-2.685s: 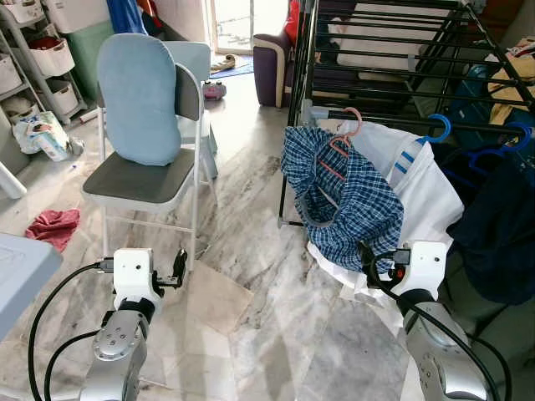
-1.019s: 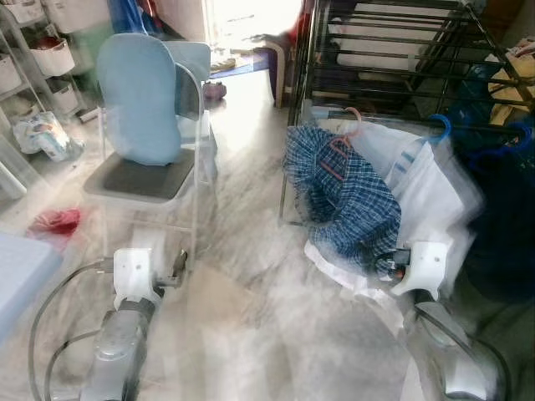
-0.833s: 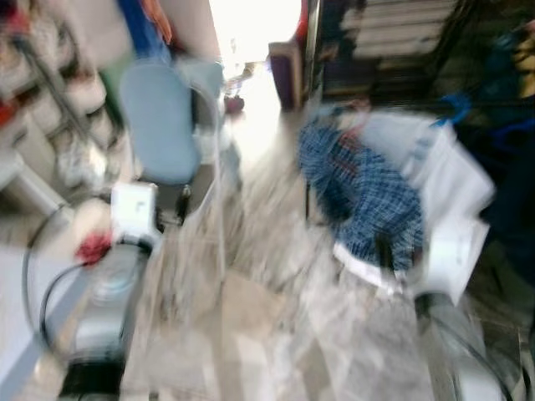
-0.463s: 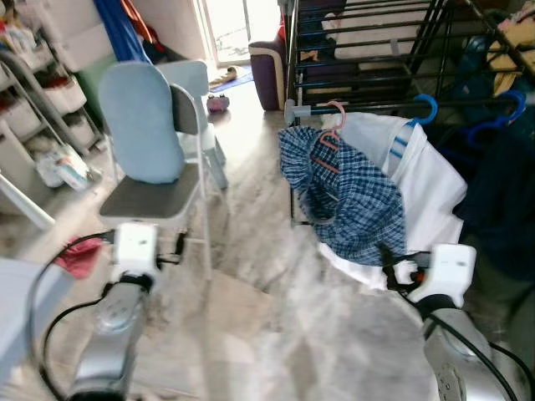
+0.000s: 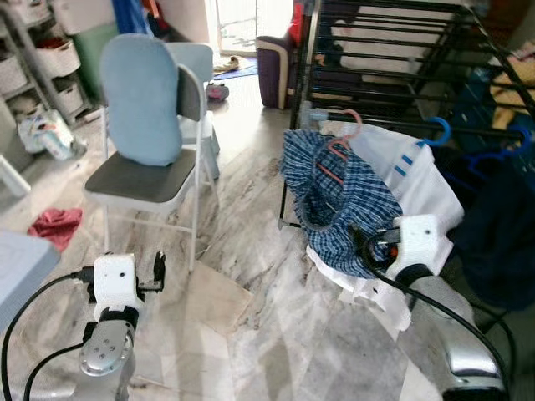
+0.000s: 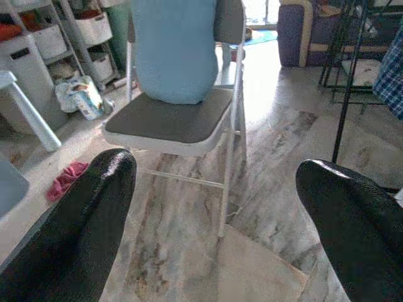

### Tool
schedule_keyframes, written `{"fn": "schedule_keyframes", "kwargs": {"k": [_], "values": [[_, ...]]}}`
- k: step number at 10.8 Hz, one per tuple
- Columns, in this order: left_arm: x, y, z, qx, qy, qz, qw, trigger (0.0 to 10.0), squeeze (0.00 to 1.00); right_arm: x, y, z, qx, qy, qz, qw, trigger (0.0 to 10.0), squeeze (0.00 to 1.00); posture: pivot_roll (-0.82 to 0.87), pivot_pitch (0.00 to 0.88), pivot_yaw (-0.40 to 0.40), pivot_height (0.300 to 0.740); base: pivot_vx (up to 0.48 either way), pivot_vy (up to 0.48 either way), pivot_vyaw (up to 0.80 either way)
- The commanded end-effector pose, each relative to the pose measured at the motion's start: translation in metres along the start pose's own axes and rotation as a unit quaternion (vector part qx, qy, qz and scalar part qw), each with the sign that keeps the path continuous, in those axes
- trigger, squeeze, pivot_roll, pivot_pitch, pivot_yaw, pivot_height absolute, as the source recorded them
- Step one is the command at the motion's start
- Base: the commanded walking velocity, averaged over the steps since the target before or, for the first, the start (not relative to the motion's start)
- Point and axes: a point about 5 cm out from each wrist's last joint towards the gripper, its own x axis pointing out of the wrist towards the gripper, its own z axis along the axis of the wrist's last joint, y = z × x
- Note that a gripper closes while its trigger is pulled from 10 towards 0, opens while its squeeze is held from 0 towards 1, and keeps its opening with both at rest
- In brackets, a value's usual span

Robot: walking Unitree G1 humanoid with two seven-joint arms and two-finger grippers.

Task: Hang hanger

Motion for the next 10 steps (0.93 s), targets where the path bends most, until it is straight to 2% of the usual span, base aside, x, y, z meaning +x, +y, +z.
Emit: {"fn": "schedule_keyframes", "kwargs": {"k": [1, 3, 6, 7, 10], "values": [[0.005, -0.001, 0.009, -0.004, -0.015, 0.002, 1.0, 10.0, 0.0, 0.002, 0.002, 0.001, 0.001, -0.005, -0.002, 1.0, 10.0, 0.0, -0.08, 0.0, -0.033, 0.74, 0.0, 0.0, 0.0], [0.009, -0.008, 0.019, 0.001, -0.032, -0.014, 0.999, 10.0, 0.0, -0.001, 0.002, -0.002, 0.005, -0.007, -0.013, 1.0, 10.0, 0.0, -0.09, 0.0, -0.01, 0.74, 0.0, 0.0, 0.0], [0.015, -0.026, 0.019, -0.023, -0.028, -0.057, 0.998, 10.0, 0.0, -0.004, 0.005, -0.008, 0.015, -0.003, -0.023, 1.0, 10.0, 0.0, -0.11, 0.0, -0.001, 0.74, 0.0, 0.0, 0.0], [0.012, -0.028, 0.015, -0.039, -0.018, -0.07, 0.997, 10.0, 0.0, -0.009, 0.004, -0.013, 0.006, 0.004, -0.026, 1.0, 10.0, 0.0, -0.12, 0.0, 0.013, 0.74, 0.0, 0.0, 0.0], [0.015, -0.028, 0.013, -0.041, -0.013, -0.082, 0.996, 10.0, 0.0, -0.013, -0.002, -0.014, 0.006, 0.003, -0.044, 0.999, 10.0, 0.0, -0.13, 0.0, 0.034, 0.74, 0.0, 0.0, 0.0]]}}
